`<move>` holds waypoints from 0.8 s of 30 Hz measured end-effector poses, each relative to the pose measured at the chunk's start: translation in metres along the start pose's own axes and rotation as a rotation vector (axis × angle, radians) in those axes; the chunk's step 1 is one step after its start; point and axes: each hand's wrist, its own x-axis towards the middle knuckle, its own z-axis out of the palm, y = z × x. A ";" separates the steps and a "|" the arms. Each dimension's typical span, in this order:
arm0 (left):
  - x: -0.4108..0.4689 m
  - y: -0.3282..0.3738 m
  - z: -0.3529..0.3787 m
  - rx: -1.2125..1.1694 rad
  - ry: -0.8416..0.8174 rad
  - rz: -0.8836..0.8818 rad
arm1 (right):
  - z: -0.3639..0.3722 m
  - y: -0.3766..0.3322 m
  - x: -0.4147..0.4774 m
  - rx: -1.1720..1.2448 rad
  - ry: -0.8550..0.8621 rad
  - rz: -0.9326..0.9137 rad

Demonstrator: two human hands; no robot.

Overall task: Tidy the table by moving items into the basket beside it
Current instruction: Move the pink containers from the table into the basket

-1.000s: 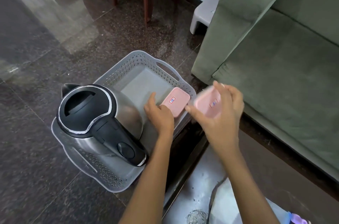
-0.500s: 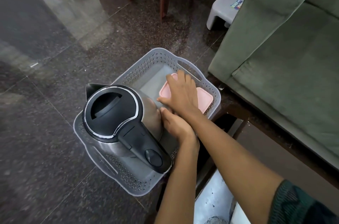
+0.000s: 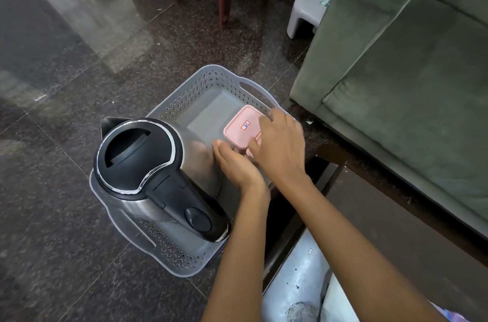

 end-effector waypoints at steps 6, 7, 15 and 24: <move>0.007 0.004 0.001 0.075 -0.019 0.116 | 0.010 0.019 -0.030 -0.271 -0.078 0.001; 0.009 0.003 -0.001 0.075 -0.017 0.096 | 0.013 0.021 -0.030 -0.276 -0.062 0.002; -0.017 0.002 0.004 0.251 0.037 0.224 | 0.017 0.020 -0.029 -0.137 0.051 0.026; -0.120 -0.047 0.010 0.738 -0.450 0.853 | -0.033 0.091 -0.118 0.165 0.337 0.174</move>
